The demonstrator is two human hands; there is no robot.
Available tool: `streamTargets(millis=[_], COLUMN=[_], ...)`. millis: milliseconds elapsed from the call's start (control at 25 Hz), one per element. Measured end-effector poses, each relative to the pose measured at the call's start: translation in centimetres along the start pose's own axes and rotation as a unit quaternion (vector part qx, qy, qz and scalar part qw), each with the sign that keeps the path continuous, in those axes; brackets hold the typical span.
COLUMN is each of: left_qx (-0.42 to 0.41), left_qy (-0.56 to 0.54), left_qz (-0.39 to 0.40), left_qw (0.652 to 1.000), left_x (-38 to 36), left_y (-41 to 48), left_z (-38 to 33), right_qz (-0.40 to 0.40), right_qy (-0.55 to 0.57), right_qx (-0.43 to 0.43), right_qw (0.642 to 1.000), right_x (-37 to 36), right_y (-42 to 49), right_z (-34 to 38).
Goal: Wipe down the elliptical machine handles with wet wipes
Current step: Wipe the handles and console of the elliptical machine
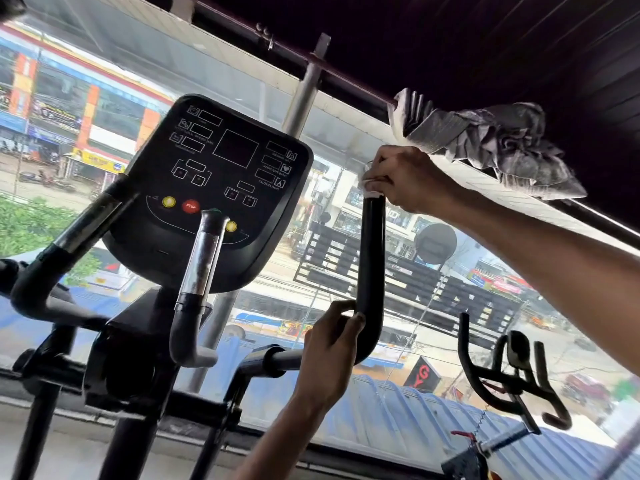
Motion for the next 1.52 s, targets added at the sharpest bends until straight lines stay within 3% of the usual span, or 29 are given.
streamTargets(millis=[320, 480, 600, 760, 1000, 1160, 1360, 1520], left_qx=[0.008, -0.007, 0.000, 0.006, 0.011, 0.007, 0.001, 0.003], left_qy=[0.012, 0.019, 0.014, 0.020, 0.014, 0.014, 0.023, 0.034], left_qz=[-0.013, -0.008, -0.006, 0.000, 0.004, 0.020, 0.026, 0.023], left_qw=[1.000, 1.000, 1.000, 1.000, 1.000, 1.000, 0.999, 0.999], left_x=[0.1, 0.4, 0.3, 0.5, 0.5, 0.8, 1.1, 2.0], left_y=[-0.2, -0.5, -0.5, 0.0, 0.2, -0.2, -0.2, -1.3], left_z=[-0.2, 0.0, -0.2, -0.2, 0.0, 0.0, 0.2, 1.0], right_qz=[0.038, 0.114, 0.051, 0.069, -0.001, 0.001, 0.061, 0.101], right_qy=[-0.007, 0.031, 0.006, -0.006, -0.039, -0.076, -0.082, -0.104], right_qx=[0.024, 0.109, 0.079, 0.131, 0.033, 0.015, 0.037, 0.141], right_qw=[0.999, 0.987, 0.996, 0.989, 0.999, 0.997, 0.994, 0.979], right_x=[1.1, 0.7, 0.1, -0.1, -0.1, -0.3, -0.1, -0.2], right_y=[-1.7, -4.3, -4.6, -4.5, 0.2, 2.6, 1.9, -1.8], right_z=[2.1, 3.8, 3.4, 3.2, 0.9, -0.2, 1.2, 4.1])
Point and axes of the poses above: each hand's wrist, its own y-axis towards the middle knuckle, its own x-axis out of the back of the hand, z = x × y, the point moved 1 cm from there along y, towards the middle knuckle, and after that the axes turned 11 degrees about -y, right-handed, at the moved point
